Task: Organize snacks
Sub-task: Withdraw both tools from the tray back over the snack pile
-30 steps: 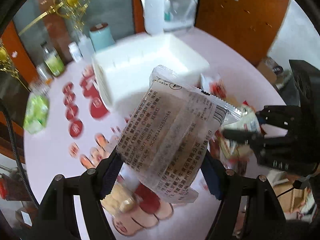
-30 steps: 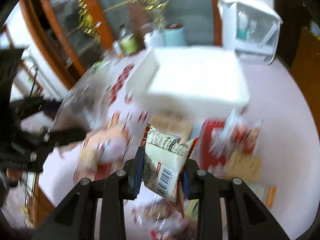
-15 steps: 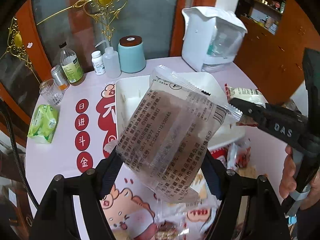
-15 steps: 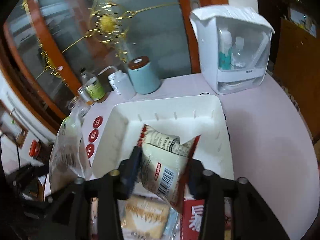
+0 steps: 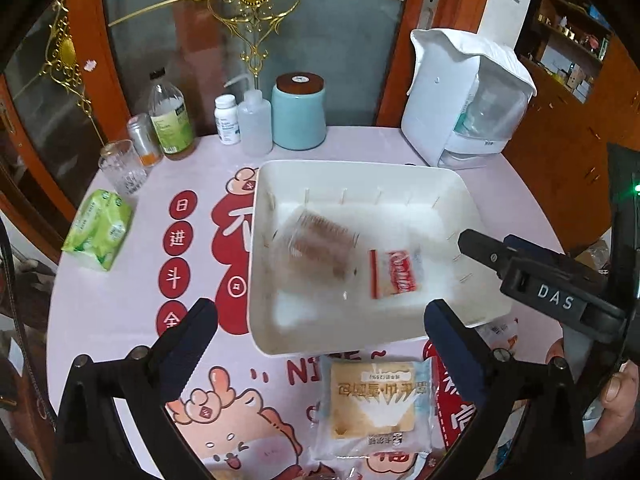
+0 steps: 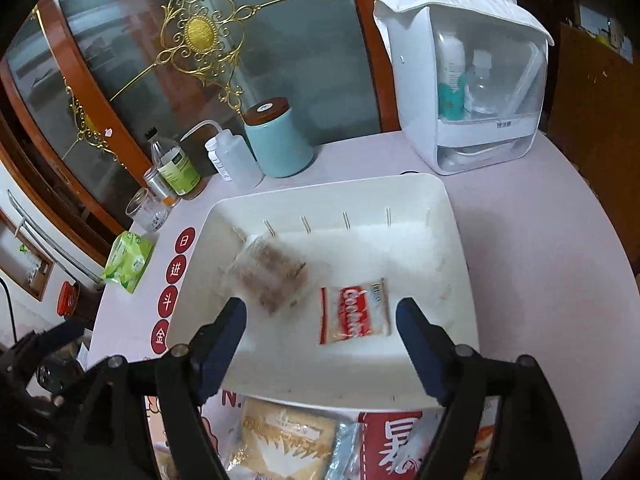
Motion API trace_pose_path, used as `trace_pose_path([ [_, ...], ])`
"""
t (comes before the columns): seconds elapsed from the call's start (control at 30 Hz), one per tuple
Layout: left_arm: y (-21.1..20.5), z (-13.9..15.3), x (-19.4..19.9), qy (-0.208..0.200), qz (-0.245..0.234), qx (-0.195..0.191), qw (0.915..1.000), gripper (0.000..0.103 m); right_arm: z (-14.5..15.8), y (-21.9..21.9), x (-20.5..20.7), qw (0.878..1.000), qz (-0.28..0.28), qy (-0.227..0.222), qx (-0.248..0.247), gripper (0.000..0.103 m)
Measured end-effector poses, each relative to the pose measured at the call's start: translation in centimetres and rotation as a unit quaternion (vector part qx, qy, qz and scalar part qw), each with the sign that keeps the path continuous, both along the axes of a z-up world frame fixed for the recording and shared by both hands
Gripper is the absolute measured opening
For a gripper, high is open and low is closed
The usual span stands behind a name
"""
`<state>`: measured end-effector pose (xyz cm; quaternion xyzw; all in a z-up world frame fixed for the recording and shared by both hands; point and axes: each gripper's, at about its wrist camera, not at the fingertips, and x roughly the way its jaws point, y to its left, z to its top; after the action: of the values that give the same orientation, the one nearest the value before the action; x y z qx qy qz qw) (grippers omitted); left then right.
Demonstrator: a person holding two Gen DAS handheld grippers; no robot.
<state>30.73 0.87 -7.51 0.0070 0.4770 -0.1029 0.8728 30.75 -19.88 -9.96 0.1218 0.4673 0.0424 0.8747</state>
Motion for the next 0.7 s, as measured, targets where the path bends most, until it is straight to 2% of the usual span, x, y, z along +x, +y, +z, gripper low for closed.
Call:
trace_pose_path([
  [0.43,4.3,3.8,-4.1,-0.017,0.057,-0.028,0.9978,0.103,4.1,0.7,-5.3,0.998,0.023,-0.051,-0.035,0.078],
  [0.7,3.4,5.1,-9.3,-0.020,0.053,-0.027,0.9980,0.103,5.1,1.3,-10.3,0.997,0.049,-0.054,-0.033,0.078],
])
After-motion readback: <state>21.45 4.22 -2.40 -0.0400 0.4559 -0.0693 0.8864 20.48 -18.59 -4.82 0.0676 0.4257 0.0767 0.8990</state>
